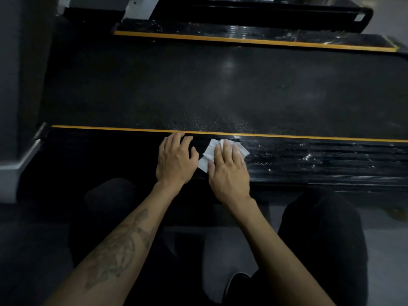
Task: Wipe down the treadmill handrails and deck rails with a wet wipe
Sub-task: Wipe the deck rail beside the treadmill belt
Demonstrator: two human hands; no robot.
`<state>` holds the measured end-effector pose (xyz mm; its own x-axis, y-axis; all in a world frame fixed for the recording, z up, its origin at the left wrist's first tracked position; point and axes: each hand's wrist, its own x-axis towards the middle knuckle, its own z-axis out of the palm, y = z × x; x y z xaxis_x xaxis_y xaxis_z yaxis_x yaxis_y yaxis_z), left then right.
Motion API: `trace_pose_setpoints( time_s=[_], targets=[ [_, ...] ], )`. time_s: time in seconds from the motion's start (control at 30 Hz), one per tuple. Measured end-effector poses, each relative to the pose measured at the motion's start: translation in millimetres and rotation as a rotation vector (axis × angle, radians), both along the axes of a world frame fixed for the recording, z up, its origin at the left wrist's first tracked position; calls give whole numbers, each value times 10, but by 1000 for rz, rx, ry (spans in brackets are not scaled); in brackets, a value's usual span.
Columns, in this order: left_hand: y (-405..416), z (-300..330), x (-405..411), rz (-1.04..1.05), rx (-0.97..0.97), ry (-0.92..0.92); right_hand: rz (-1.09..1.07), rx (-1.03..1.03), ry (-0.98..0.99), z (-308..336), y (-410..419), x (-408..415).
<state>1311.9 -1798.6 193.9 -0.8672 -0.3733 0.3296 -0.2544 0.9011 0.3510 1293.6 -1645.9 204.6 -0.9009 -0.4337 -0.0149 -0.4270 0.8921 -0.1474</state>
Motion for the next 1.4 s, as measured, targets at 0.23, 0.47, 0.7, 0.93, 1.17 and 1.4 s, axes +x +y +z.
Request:
trace_pose_setpoints(
  time_s=[0.23,0.47,0.7,0.93,1.17,1.4],
  targets=[
    [-2,-5,8,2,-1,29,-61,19,-41,49,41,-186],
    [-3,15,10,-5,2,-3,98,35,-36,98,-112,-296],
    [12,21,15,2,3,-6,-24,34,-32,18,-84,-140],
    [-4,33,30,-12,4,-4,69,47,-26,96,-52,-429],
    [8,52,21,-6,14,-16,110,60,-15,60,-170,-323],
    [13,59,33,-6,12,-18,-39,25,-17,54,-62,-323]
  ],
)
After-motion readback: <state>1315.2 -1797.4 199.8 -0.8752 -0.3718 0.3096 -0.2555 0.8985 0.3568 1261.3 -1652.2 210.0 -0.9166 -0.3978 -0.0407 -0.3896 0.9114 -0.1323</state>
